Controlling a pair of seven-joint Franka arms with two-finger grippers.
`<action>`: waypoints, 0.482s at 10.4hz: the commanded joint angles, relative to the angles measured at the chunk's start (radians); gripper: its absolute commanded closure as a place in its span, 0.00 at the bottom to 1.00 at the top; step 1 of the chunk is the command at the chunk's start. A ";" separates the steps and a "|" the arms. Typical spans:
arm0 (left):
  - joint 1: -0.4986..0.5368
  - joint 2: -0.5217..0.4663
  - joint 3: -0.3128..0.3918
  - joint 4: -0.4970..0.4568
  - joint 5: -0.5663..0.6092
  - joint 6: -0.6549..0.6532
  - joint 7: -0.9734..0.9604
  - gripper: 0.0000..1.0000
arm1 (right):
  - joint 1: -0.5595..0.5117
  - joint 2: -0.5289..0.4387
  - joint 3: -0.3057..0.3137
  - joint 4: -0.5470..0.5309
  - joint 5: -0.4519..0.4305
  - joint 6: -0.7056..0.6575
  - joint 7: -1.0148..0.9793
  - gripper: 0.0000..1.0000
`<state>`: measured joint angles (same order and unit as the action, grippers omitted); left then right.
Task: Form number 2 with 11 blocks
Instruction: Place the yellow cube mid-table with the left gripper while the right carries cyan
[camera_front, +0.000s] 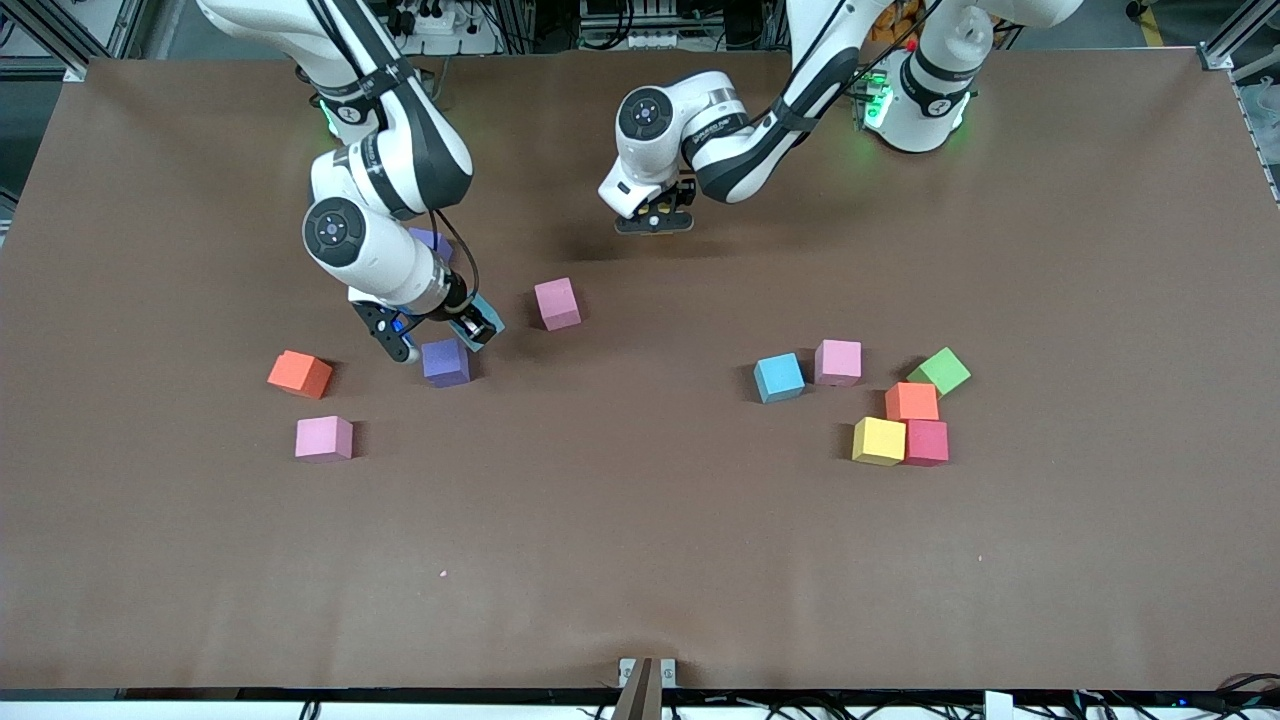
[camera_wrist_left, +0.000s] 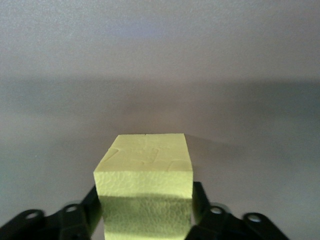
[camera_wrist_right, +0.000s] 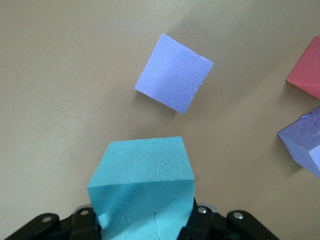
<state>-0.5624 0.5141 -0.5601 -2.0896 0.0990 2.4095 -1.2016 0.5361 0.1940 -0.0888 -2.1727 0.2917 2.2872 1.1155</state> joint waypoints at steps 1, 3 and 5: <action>0.035 -0.070 -0.017 -0.004 0.033 -0.009 -0.049 0.00 | -0.004 -0.018 0.006 -0.002 0.006 -0.014 0.033 0.92; 0.074 -0.158 -0.017 -0.003 0.033 -0.087 -0.050 0.00 | 0.005 -0.019 0.009 -0.002 0.006 -0.014 0.073 0.92; 0.169 -0.230 -0.008 0.006 0.033 -0.134 -0.030 0.00 | 0.031 -0.019 0.012 -0.002 0.006 -0.014 0.145 0.92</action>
<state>-0.4583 0.3560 -0.5612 -2.0683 0.1006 2.3153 -1.2194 0.5480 0.1940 -0.0821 -2.1717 0.2917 2.2859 1.1976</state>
